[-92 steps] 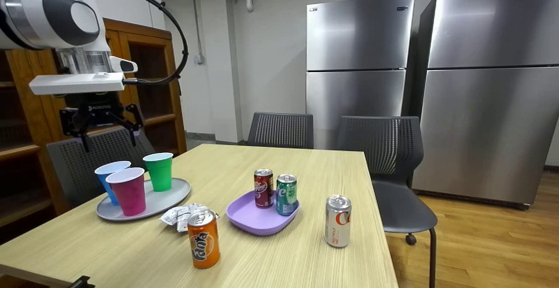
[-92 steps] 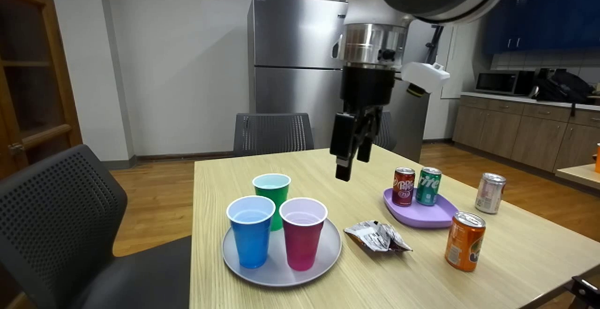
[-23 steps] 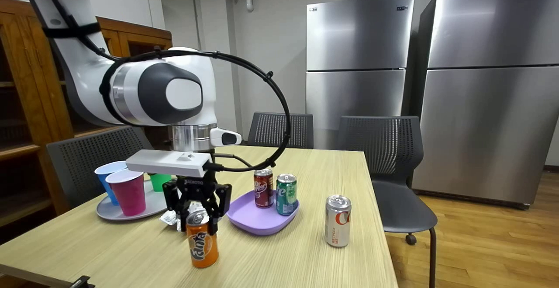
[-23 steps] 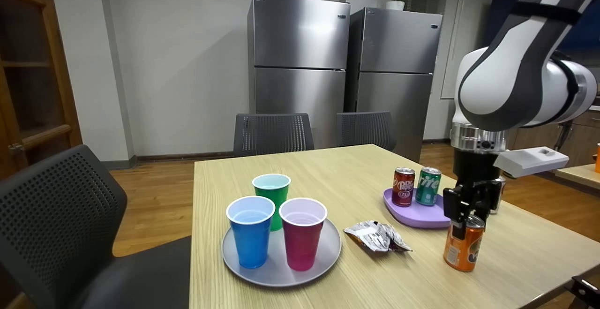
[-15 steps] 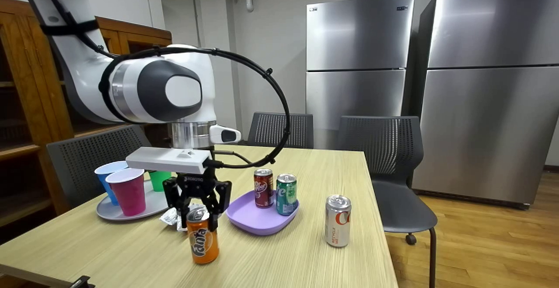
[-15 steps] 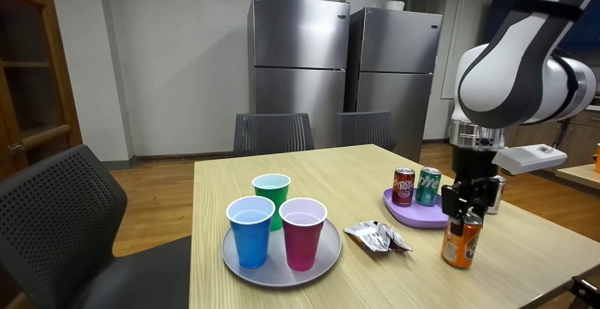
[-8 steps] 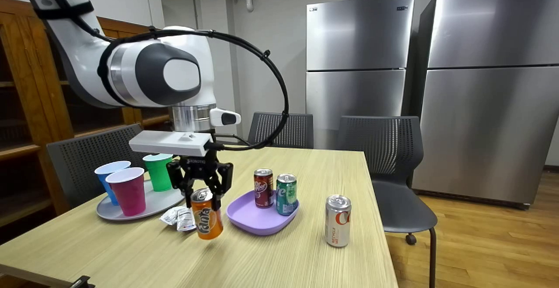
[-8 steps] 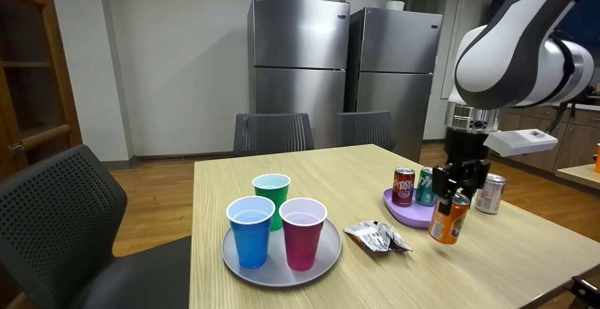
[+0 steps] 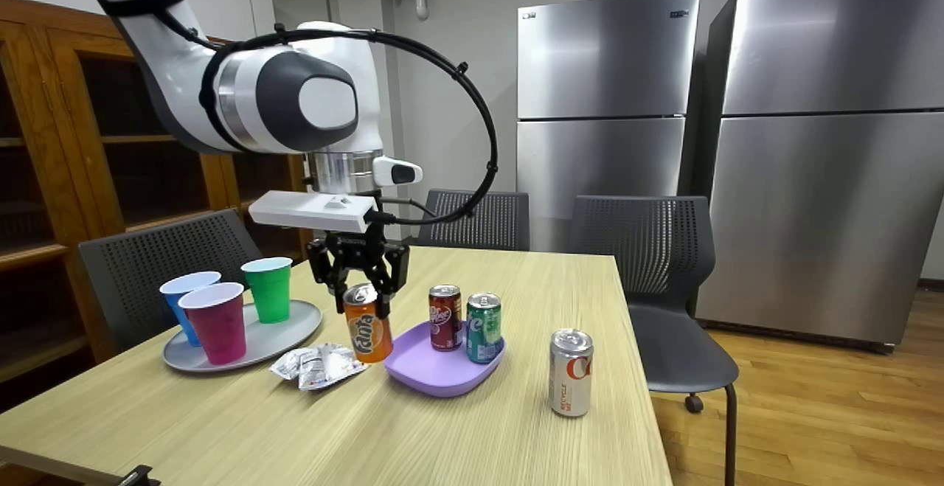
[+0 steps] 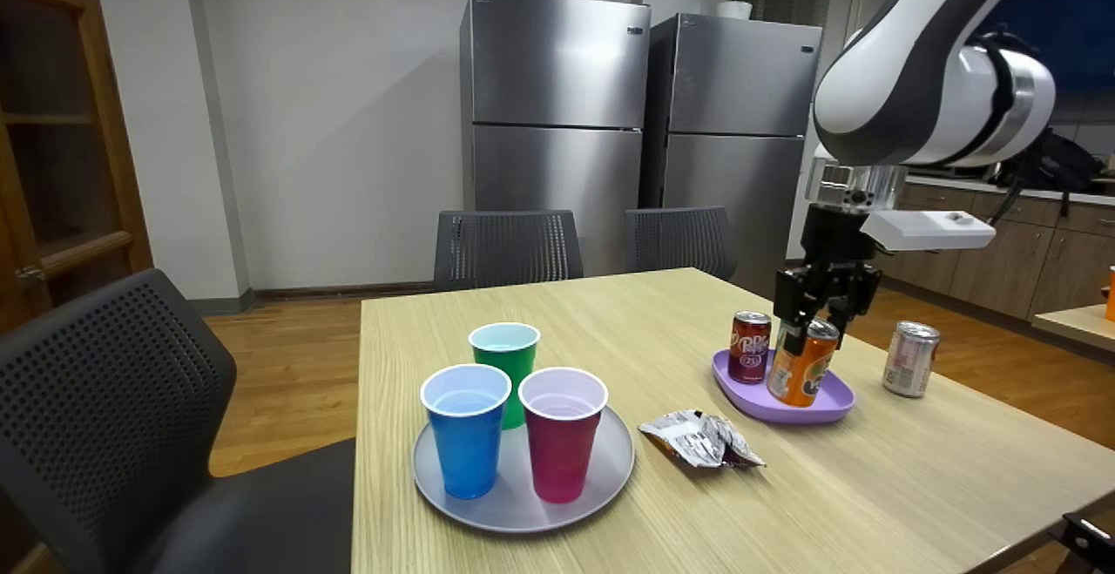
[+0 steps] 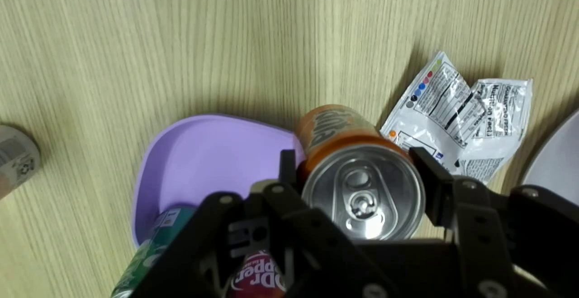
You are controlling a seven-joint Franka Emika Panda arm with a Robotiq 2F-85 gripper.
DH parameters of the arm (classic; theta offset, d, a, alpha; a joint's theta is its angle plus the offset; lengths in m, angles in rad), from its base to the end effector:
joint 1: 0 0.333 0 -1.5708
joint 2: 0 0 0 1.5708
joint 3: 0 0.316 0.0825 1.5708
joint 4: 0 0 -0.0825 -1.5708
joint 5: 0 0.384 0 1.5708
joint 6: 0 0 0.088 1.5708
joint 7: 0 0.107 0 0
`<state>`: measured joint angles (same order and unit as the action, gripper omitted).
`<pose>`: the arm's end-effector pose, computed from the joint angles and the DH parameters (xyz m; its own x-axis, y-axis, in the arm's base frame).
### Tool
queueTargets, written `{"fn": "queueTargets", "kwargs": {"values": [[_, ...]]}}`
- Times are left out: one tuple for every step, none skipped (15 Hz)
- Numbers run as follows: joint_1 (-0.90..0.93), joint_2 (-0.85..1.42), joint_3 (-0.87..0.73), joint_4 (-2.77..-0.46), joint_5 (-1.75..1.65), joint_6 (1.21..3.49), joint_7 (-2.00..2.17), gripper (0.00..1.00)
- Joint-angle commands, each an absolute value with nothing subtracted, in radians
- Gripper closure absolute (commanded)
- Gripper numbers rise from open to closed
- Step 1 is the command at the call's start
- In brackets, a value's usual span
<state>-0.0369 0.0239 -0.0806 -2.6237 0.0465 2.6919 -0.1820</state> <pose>0.4342 -0.0529 0.2450 0.9986 0.0228 0.0469 0.0234 -0.9997 -0.0118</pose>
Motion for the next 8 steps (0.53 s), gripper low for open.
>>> {"fn": "queueTargets", "kwargs": {"values": [[-0.052,0.084,-0.069,-2.516,0.097,2.631,-0.216,0.62],[-0.055,0.101,-0.068,-2.494,0.103,2.624,-0.217,0.62],[-0.057,0.122,-0.066,-2.468,0.109,2.614,-0.218,0.62],[-0.06,0.14,-0.063,-2.447,0.118,2.604,-0.221,0.62],[-0.063,0.161,-0.061,-2.423,0.122,2.595,-0.22,0.62],[-0.066,0.179,-0.06,-2.403,0.125,2.589,-0.218,0.62],[-0.071,0.198,-0.059,-2.383,0.126,2.581,-0.218,0.62],[-0.076,0.216,-0.058,-2.364,0.127,2.572,-0.218,0.62]]}}
